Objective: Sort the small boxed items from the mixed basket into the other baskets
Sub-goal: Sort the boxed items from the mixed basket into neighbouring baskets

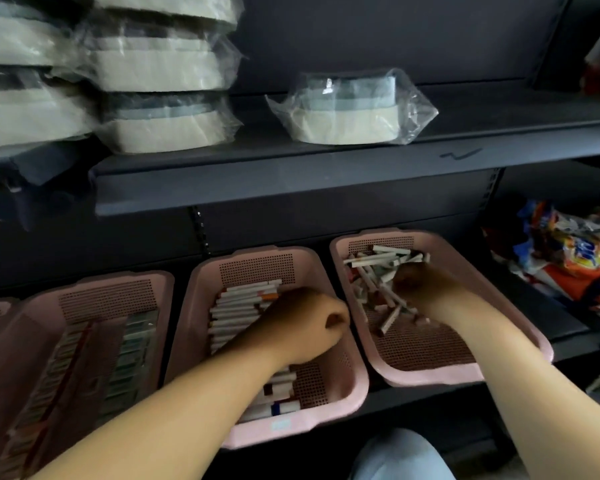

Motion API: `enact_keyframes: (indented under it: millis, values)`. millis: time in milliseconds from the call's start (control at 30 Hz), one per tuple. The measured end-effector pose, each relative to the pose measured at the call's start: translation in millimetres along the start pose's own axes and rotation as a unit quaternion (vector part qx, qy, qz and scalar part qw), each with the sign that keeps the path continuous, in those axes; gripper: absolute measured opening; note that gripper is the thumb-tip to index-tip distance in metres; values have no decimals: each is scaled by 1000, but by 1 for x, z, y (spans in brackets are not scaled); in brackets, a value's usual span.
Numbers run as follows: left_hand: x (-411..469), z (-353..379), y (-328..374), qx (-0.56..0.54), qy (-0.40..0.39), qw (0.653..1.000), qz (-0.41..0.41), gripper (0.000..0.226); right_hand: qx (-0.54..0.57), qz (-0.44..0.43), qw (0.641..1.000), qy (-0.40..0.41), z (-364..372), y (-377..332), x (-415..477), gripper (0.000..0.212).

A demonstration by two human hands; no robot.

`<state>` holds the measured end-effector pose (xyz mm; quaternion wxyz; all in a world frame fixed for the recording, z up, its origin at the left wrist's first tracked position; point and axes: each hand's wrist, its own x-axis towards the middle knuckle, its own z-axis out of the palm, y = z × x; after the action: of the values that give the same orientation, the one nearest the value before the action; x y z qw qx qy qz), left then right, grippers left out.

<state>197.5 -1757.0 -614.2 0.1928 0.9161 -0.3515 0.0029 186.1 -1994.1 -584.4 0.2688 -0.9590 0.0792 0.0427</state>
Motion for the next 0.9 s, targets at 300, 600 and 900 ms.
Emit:
enact_keyframes:
  millis: [300, 600, 900]
  values:
    - [88, 49, 53, 7, -76, 997, -22, 17, -70, 25, 994, -85, -5, 46, 13, 38]
    - [124, 86, 59, 244, -175, 952, -56, 32, -99, 9, 992, -80, 23, 67, 43, 60]
    - [120, 85, 63, 269, -134, 952, -63, 29, -9, 15, 999, -36, 21, 76, 46, 29]
